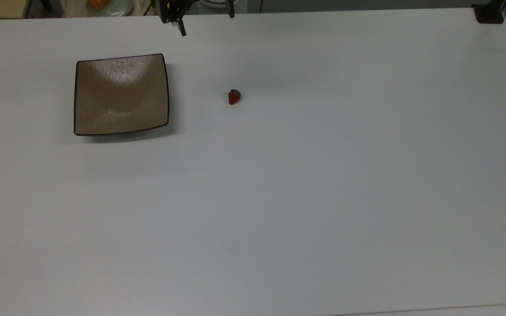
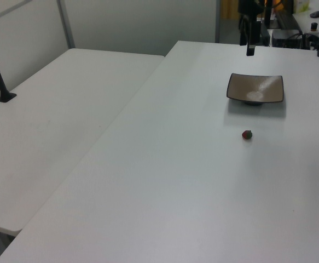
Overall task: Strawberries on a ceramic plate
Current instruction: 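Move the open gripper over toward the red strawberry, then lower the gripper onto the strawberry and close the fingers around it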
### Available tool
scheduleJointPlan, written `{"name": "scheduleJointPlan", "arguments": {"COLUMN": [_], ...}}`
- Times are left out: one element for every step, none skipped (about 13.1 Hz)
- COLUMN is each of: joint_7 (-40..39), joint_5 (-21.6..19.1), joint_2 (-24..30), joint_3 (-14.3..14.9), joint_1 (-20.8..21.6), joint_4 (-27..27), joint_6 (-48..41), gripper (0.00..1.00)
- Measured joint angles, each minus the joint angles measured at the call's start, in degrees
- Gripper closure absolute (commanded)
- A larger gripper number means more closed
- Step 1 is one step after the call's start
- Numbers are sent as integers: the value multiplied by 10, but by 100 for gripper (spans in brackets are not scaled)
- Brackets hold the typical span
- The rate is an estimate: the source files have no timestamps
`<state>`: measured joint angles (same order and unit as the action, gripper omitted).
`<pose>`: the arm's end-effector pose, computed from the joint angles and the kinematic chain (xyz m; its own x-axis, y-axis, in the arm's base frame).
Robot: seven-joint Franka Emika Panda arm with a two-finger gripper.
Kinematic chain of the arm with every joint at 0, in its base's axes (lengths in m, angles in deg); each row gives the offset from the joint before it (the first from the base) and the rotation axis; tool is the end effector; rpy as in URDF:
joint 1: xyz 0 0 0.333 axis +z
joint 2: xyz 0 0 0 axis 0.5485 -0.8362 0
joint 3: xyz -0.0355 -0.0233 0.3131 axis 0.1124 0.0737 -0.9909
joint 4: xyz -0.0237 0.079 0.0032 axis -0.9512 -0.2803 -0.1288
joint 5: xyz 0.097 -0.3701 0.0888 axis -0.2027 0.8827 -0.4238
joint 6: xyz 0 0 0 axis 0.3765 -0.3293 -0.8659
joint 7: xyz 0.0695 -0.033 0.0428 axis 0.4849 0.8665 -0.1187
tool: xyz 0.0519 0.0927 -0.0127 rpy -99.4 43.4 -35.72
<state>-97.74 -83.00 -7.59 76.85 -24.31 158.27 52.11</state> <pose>0.5585 0.0560 0.5873 0.8671 0.4976 0.0237 0.4981 -0.8668 -0.0250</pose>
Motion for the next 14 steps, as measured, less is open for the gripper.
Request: {"name": "scheduleJointPlan", "arguments": {"joint_7": [-3,-7,-9,-10,-16,-34,-48,-67,-76,-87,-90,-91,-92,-92], "joint_5": [0,0,0,0,0,0,0,0,0,0,0,0,0,0], "joint_2": [-2,-3,-3,-4,-4,-4,-5,-8,-10,-12,-13,-13,-13,-14], "joint_3": [0,0,0,0,0,0,0,0,0,0,0,-1,-2,-4], "joint_1": [1,1,1,1,1,1,1,1,1,1,1,2,3,3], "joint_4": [0,0,0,0,1,4,6,9,11,16,21,33,46,57], "joint_6": [0,0,0,0,0,-1,-3,-10,-15,-21,-23,-24,-24,-24], "gripper": [0,0,0,0,0,0,0,0,0,0,0,0,0,0]}}
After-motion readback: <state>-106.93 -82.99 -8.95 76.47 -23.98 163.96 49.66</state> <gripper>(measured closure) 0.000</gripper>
